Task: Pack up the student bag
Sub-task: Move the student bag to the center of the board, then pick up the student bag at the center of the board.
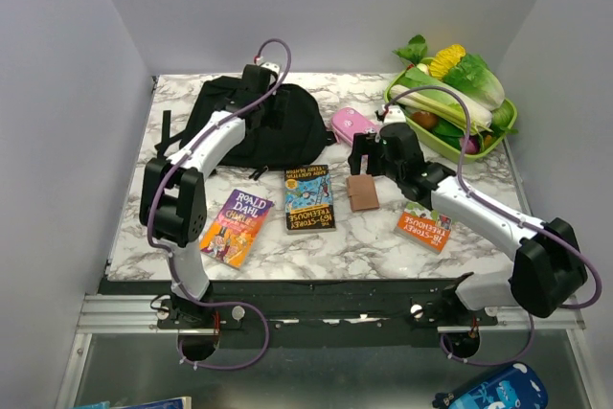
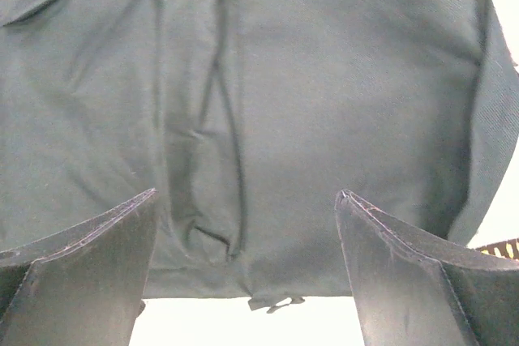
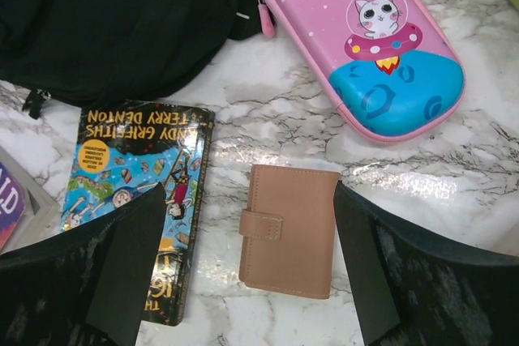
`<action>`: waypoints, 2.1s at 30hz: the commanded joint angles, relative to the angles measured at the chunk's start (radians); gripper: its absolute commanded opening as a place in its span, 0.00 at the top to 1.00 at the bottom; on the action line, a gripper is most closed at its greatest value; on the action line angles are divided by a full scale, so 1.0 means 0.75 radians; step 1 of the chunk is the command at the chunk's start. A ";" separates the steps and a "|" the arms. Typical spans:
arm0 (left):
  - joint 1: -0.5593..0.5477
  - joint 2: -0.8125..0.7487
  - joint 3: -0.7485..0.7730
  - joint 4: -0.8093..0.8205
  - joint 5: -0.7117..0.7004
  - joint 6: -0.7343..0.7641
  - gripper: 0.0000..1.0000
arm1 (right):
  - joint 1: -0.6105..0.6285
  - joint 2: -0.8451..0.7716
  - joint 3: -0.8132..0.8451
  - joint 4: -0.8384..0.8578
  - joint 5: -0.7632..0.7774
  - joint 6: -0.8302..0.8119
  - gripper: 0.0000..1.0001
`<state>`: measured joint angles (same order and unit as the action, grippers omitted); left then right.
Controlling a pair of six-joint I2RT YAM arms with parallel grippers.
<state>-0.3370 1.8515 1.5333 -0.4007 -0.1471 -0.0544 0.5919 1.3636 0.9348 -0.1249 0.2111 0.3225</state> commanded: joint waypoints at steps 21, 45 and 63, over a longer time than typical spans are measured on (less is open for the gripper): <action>0.165 0.407 0.156 -0.194 -0.060 -0.234 0.55 | 0.039 -0.358 -0.193 0.052 0.025 0.016 0.14; 0.249 -0.047 0.473 -0.370 0.366 -0.355 1.00 | 0.039 -0.581 -0.310 -0.007 0.109 -0.031 0.21; 0.245 -0.466 0.347 -0.715 0.847 0.053 1.00 | 0.039 -0.707 -0.240 -0.071 0.177 -0.095 0.23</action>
<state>-0.1505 1.6260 1.8923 -0.8871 0.3676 -0.1650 0.6147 0.8600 0.7158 -0.1555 0.2996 0.2817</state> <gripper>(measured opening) 0.014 0.772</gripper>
